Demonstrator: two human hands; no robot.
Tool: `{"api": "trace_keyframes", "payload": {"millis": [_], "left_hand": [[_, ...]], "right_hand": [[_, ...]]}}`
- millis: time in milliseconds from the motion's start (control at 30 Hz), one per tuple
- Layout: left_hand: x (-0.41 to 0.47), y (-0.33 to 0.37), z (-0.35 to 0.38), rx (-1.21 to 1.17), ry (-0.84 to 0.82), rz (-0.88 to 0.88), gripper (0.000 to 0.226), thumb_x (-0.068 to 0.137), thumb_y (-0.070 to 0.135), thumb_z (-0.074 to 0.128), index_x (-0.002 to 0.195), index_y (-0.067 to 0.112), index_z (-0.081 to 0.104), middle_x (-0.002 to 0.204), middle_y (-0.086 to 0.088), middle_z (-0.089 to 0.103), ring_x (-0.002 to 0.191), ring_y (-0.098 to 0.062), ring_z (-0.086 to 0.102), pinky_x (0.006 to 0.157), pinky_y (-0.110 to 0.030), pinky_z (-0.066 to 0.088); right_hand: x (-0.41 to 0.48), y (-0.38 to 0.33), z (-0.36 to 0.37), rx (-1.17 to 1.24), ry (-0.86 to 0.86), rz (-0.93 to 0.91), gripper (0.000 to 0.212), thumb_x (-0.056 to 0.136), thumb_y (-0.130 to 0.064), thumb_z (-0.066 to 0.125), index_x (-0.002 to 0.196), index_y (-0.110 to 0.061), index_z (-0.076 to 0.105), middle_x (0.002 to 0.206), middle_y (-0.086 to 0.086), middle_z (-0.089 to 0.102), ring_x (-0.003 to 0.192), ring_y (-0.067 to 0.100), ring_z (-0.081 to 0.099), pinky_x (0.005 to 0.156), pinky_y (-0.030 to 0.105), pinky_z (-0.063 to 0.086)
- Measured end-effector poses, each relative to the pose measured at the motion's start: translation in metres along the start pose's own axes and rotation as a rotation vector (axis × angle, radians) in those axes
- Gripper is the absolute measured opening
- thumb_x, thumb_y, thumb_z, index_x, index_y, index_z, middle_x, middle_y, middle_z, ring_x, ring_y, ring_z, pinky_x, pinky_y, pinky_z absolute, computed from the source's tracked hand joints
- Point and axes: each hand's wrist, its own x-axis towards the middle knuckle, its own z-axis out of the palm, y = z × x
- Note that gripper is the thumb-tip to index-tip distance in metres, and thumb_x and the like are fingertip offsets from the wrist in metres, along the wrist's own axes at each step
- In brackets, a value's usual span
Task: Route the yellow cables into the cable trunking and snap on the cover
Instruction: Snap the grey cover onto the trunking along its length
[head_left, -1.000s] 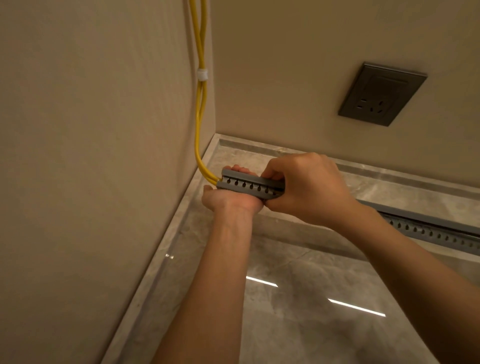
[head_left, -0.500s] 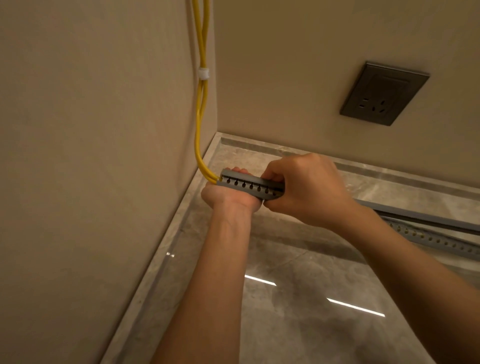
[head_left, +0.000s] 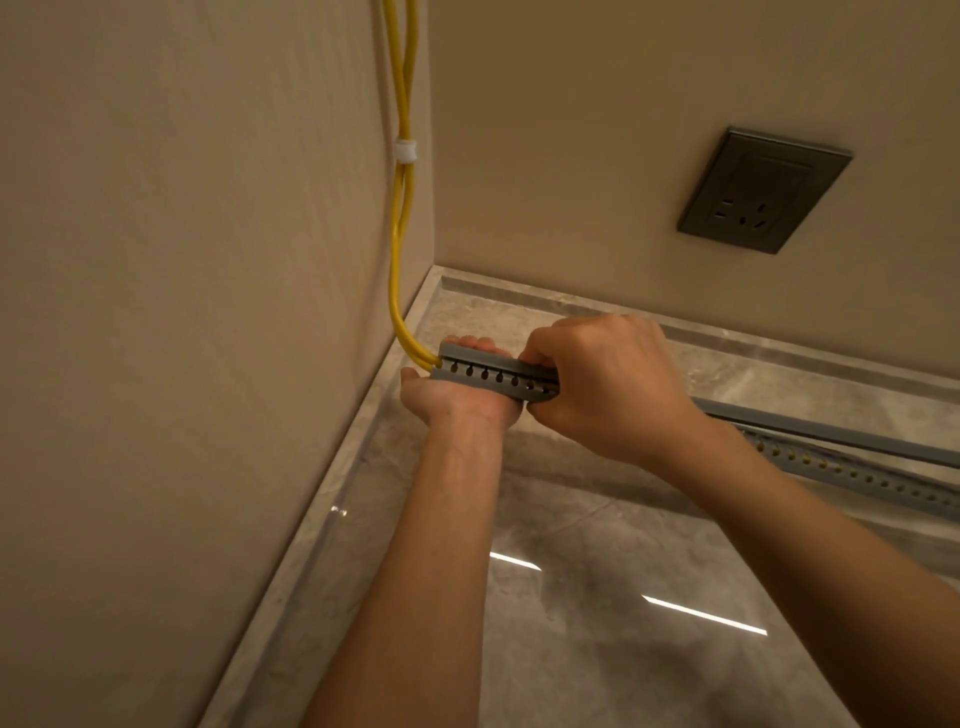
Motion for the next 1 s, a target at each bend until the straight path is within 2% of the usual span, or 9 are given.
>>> {"api": "trace_keyframes", "payload": {"millis": [100, 233, 400, 633, 733, 800, 867, 933, 1000], "left_hand": [[0.001, -0.002, -0.002, -0.161, -0.068, -0.028, 0.059, 0.093, 0.050, 0.025, 0.052, 0.013, 0.046, 0.044, -0.002, 0.046, 0.033, -0.016, 0.043, 0.043, -0.014, 0.039], [-0.001, -0.005, -0.006, -0.152, -0.147, 0.031, 0.070, 0.093, 0.055, 0.015, 0.046, 0.013, 0.046, 0.043, 0.000, 0.044, 0.033, -0.013, 0.042, 0.045, -0.020, 0.031], [-0.001, -0.008, -0.009, -0.130, -0.147, 0.090, 0.073, 0.089, 0.064, 0.016, 0.047, 0.013, 0.048, 0.044, 0.001, 0.045, 0.035, -0.013, 0.043, 0.048, -0.022, 0.031], [0.003, -0.007, -0.004, -0.086, -0.241, 0.113, 0.075, 0.090, 0.060, 0.011, 0.041, 0.014, 0.043, 0.039, 0.001, 0.039, 0.032, -0.013, 0.037, 0.047, -0.022, 0.025], [0.004, -0.006, -0.010, -0.070, -0.191, 0.105, 0.071, 0.092, 0.057, 0.014, 0.047, 0.013, 0.046, 0.042, 0.000, 0.043, 0.034, -0.013, 0.041, 0.048, -0.022, 0.031], [0.004, -0.001, -0.014, 0.019, -0.082, 0.150, 0.069, 0.095, 0.052, 0.014, 0.054, 0.012, 0.052, 0.046, -0.002, 0.052, 0.039, -0.015, 0.051, 0.052, -0.023, 0.042], [0.003, 0.004, -0.022, 0.207, 0.116, 0.340, 0.059, 0.098, 0.045, 0.019, 0.063, 0.013, 0.055, 0.056, -0.001, 0.058, 0.050, -0.013, 0.056, 0.061, -0.024, 0.046], [-0.007, 0.008, -0.038, 0.366, 0.283, 0.778, 0.029, 0.095, 0.026, 0.036, 0.072, 0.016, 0.050, 0.067, 0.005, 0.050, 0.061, -0.007, 0.048, 0.069, -0.023, 0.040], [-0.021, 0.007, -0.055, 0.717, 0.104, 1.352, 0.008, 0.081, 0.008, 0.049, 0.085, 0.015, 0.048, 0.082, 0.010, 0.046, 0.073, 0.000, 0.044, 0.074, -0.016, 0.036]], "right_hand": [[0.000, 0.000, 0.000, -0.018, 0.006, -0.021, 0.010, 0.071, -0.017, 0.060, 0.080, -0.017, 0.066, 0.068, 0.001, 0.062, 0.062, 0.026, 0.056, 0.052, 0.029, 0.037], [0.001, 0.002, 0.002, -0.008, -0.016, -0.024, 0.012, 0.072, -0.019, 0.059, 0.081, -0.018, 0.068, 0.067, 0.000, 0.063, 0.061, 0.025, 0.055, 0.053, 0.029, 0.038], [0.001, 0.003, 0.003, 0.012, -0.028, -0.023, 0.014, 0.073, -0.022, 0.059, 0.083, -0.021, 0.069, 0.069, -0.001, 0.064, 0.062, 0.023, 0.056, 0.054, 0.029, 0.039], [0.004, 0.008, 0.005, -0.028, 0.009, -0.041, 0.013, 0.070, -0.021, 0.059, 0.079, -0.020, 0.068, 0.068, 0.000, 0.066, 0.063, 0.026, 0.058, 0.053, 0.028, 0.036], [0.005, 0.009, 0.009, -0.005, -0.015, -0.029, 0.015, 0.070, -0.022, 0.060, 0.082, -0.022, 0.069, 0.069, -0.001, 0.066, 0.064, 0.025, 0.058, 0.054, 0.029, 0.038], [0.005, 0.010, 0.011, 0.014, -0.033, -0.025, 0.017, 0.070, -0.023, 0.062, 0.085, -0.024, 0.069, 0.070, -0.002, 0.066, 0.064, 0.022, 0.057, 0.055, 0.028, 0.036], [0.004, 0.011, 0.015, 0.022, -0.055, -0.023, 0.018, 0.071, -0.023, 0.064, 0.088, -0.024, 0.069, 0.071, -0.004, 0.066, 0.064, 0.020, 0.056, 0.056, 0.028, 0.036], [0.001, 0.013, 0.019, 0.022, -0.091, -0.018, 0.017, 0.074, -0.023, 0.063, 0.090, -0.024, 0.068, 0.073, -0.004, 0.065, 0.065, 0.020, 0.056, 0.058, 0.031, 0.042], [-0.001, 0.014, 0.023, 0.021, -0.120, -0.013, 0.016, 0.075, -0.023, 0.061, 0.091, -0.023, 0.066, 0.074, -0.003, 0.064, 0.066, 0.020, 0.057, 0.061, 0.034, 0.046]]}}
